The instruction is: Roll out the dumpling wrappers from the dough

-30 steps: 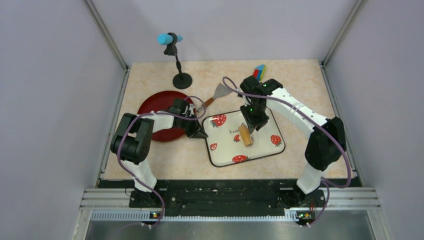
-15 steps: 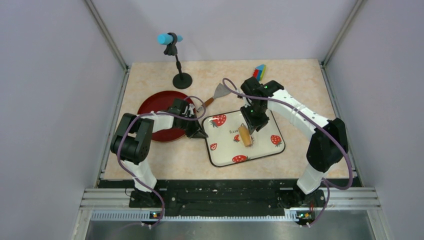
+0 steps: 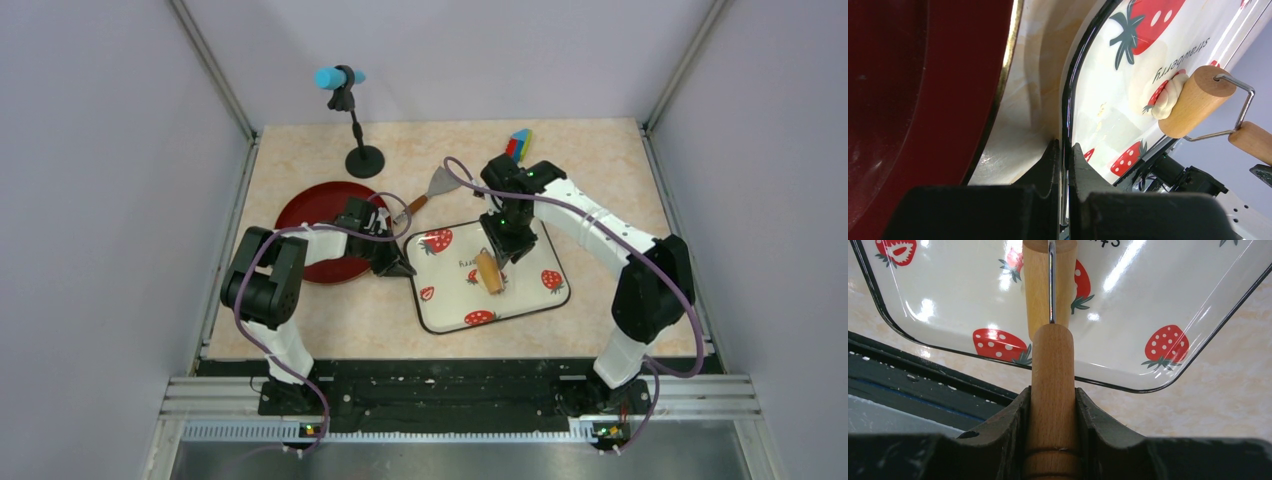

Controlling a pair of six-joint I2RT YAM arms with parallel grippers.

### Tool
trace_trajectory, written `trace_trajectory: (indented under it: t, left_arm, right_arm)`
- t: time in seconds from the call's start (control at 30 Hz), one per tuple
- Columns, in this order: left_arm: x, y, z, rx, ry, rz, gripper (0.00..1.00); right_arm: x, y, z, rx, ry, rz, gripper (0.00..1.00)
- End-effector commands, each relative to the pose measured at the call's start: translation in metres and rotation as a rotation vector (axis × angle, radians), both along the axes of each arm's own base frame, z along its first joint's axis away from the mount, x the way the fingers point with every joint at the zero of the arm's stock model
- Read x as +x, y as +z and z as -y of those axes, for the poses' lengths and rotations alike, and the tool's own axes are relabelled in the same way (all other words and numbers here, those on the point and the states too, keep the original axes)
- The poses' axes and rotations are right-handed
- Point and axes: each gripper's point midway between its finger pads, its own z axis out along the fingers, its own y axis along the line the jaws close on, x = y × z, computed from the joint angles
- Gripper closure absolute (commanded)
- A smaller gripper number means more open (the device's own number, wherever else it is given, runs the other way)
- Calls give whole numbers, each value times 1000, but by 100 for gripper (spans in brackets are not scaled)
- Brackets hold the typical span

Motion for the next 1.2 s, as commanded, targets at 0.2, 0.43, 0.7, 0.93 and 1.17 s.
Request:
trace_trajectory:
  t: [0.2,0.43,0.7,0.93,1.17]
  left_arm:
    - [-34,-51,-42,232,17,-122,100]
    - [-35,-51,-43,237,13,-124,100]
    - [-35,-50,-45,239,12,-124,100]
    - [-36,-50,-46,240,13,-125,100]
    - [-38,-50,-47,240,12,-123,100]
  right_arm:
    - [-43,-106,21,-191,20,-304,100]
    - [-47,-118,20,-187,14,-351,100]
    - [-50,-130,25,-195,9,-367,100]
    - [-56,-139,36,-221,0,-370,100]
    - [-57,-148,45,-266,7,-372,100]
